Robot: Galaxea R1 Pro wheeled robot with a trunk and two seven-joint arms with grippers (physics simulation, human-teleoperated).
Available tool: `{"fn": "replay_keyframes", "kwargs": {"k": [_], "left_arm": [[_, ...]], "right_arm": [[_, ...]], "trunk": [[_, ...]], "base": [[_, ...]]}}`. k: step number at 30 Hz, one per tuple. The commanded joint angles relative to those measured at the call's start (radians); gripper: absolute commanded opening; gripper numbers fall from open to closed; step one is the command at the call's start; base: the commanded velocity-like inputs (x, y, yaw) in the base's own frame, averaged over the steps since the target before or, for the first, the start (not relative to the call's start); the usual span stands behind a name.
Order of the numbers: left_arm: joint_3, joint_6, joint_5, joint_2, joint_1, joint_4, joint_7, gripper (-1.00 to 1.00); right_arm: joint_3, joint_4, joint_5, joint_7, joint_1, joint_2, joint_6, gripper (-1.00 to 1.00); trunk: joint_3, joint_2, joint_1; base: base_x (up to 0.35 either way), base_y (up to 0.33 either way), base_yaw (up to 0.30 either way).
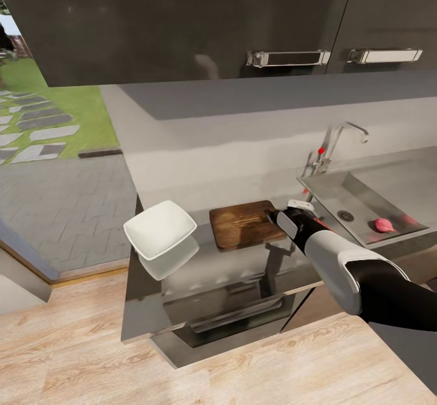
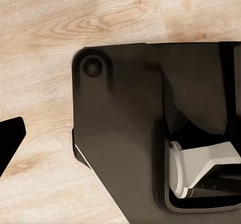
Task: In the kitchen, take the Vidalia onion out of the sink, dice it on the chopping board with the paring knife, put the diced onion into the bowl on the countertop, then place both the paring knife and the chopping board into the sink.
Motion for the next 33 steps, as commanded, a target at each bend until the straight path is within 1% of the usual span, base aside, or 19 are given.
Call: {"fn": "replay_keyframes", "kwargs": {"k": [1, 5, 9, 10, 15, 26, 30, 33], "left_arm": [[0.006, -0.002, -0.01, -0.001, 0.0, -0.001, -0.004, 1.0], [0.008, -0.002, -0.01, -0.001, 0.0, 0.008, -0.004, 1.0], [0.01, -0.002, -0.009, -0.003, 0.0, 0.017, -0.004, 1.0], [0.01, -0.002, -0.009, -0.003, 0.0, 0.018, -0.004, 1.0], [0.009, -0.002, -0.009, -0.003, 0.0, 0.019, -0.004, 1.0], [0.01, -0.002, -0.009, -0.003, 0.0, 0.02, -0.004, 1.0], [0.011, -0.002, -0.009, -0.003, 0.0, 0.022, -0.004, 1.0], [0.011, -0.002, -0.009, -0.003, 0.0, 0.028, -0.004, 1.0]], "right_arm": [[0.006, -0.004, -0.006, -0.003, 0.0, 0.001, 0.007, 1.0], [0.008, -0.026, -0.005, 0.014, 0.0, 0.005, 0.007, 1.0], [0.01, -0.059, -0.002, 0.079, 0.0, 0.005, 0.008, 1.0], [0.01, -0.065, -0.001, 0.104, 0.0, 0.004, 0.007, 1.0], [0.01, -0.084, 0.001, 0.173, 0.001, 0.0, 0.004, 1.0], [0.01, -0.093, 0.005, 0.252, 0.001, -0.005, -0.008, 1.0], [0.01, -0.094, 0.006, 0.27, 0.002, -0.005, -0.043, 1.0], [0.011, -0.094, 0.006, 0.277, 0.002, -0.006, -0.088, 1.0]], "trunk": [[-0.002, -0.002, 0.001], [-0.002, -0.002, 0.001], [-0.002, -0.002, 0.001], [-0.002, -0.002, 0.001], [-0.002, -0.002, 0.001], [-0.002, -0.002, 0.001], [-0.002, -0.002, 0.001], [-0.002, -0.002, 0.001]], "base": [[0.0, 0.0, 0.0], [0.0, 0.0, 0.0], [0.0, 0.0, 0.0], [0.0, 0.0, 0.0], [0.0, 0.0, 0.0], [0.0, 0.0, 0.0], [0.0, 0.0, 0.0], [0.0, 0.0, 0.0]]}}
